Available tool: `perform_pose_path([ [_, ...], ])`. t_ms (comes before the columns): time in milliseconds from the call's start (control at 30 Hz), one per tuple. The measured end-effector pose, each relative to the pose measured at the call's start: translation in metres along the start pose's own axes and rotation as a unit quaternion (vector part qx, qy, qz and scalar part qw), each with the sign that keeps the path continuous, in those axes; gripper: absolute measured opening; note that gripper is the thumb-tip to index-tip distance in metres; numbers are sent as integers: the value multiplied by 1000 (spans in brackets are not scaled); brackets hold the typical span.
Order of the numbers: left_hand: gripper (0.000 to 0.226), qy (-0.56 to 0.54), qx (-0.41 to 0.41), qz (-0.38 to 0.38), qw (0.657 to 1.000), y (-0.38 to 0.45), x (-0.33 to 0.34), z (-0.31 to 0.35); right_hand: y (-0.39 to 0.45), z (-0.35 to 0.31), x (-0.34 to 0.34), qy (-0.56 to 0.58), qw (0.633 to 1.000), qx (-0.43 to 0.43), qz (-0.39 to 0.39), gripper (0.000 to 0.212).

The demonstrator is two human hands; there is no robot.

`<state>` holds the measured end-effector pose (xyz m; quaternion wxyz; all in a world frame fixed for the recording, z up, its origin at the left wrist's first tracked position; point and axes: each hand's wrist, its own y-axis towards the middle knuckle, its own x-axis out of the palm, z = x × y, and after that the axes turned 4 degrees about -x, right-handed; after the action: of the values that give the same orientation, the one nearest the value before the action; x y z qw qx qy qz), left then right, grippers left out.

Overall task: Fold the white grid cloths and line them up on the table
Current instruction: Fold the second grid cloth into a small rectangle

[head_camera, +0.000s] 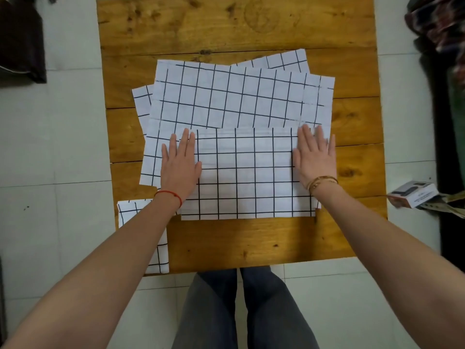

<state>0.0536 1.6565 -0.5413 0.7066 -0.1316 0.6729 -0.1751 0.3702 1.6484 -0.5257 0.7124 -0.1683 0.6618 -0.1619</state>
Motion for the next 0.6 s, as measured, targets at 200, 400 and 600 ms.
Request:
perform_pose_path([
  [200, 69, -16, -1, -1, 1000, 0, 0, 0, -3, 25, -2, 14, 1000, -4, -2, 57],
  [400, 60, -151, -72, 93, 982, -12, -11, 11, -7, -4, -10, 63, 996, -41, 50, 58],
  [600, 41, -244, -263, 62, 931, -25, -10, 16, -15, -46, -12, 87, 984, -154, 29, 61],
])
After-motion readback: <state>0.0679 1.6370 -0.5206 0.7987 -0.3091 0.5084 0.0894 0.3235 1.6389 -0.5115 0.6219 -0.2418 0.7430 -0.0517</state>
